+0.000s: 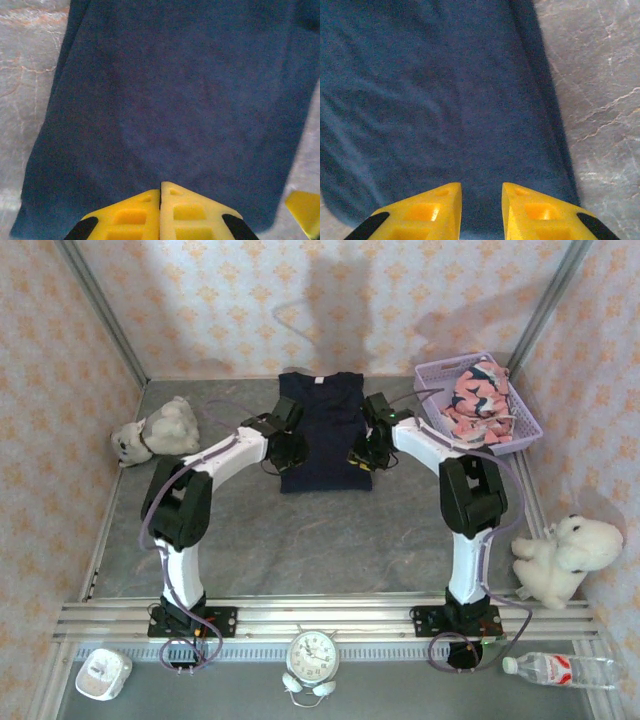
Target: Fold and stack the mixed laundry pile
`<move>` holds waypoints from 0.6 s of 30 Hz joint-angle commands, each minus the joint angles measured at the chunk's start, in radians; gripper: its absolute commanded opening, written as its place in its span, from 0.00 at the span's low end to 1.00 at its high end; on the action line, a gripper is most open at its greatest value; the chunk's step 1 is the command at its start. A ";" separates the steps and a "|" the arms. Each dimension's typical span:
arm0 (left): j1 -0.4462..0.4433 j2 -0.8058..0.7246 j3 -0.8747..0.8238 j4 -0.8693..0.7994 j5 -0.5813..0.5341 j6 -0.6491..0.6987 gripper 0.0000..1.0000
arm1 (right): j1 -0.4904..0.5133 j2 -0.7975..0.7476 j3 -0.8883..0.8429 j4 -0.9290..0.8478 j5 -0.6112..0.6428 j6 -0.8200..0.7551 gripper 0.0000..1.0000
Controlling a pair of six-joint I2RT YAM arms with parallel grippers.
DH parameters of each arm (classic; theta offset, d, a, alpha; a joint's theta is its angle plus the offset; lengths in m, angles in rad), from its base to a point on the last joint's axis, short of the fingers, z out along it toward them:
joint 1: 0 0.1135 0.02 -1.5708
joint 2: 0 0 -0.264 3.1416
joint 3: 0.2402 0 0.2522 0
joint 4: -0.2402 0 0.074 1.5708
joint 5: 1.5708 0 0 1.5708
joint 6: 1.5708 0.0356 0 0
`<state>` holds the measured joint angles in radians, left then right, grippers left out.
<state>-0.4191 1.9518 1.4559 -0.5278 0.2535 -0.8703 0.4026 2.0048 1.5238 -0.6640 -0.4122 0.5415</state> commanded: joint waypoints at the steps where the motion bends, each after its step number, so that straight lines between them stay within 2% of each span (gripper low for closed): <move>1: 0.010 0.087 -0.017 0.025 -0.029 0.036 0.07 | -0.007 0.051 -0.007 0.020 0.044 -0.002 0.27; 5: 0.001 0.075 -0.081 0.017 -0.048 0.013 0.08 | 0.005 0.050 -0.067 0.029 0.044 0.013 0.27; 10: -0.035 -0.051 -0.290 0.073 -0.055 -0.062 0.07 | 0.022 -0.024 -0.235 0.069 0.030 0.046 0.27; 15: -0.146 -0.222 -0.490 0.105 -0.087 -0.170 0.07 | 0.043 -0.194 -0.422 0.081 0.003 0.076 0.27; 18: -0.227 -0.312 -0.564 0.084 -0.128 -0.236 0.09 | 0.069 -0.327 -0.508 0.077 -0.011 0.094 0.31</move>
<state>-0.5945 1.7012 0.9550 -0.3771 0.2047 -1.0161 0.4583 1.7775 1.0832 -0.5247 -0.4416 0.6060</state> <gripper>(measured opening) 0.084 0.297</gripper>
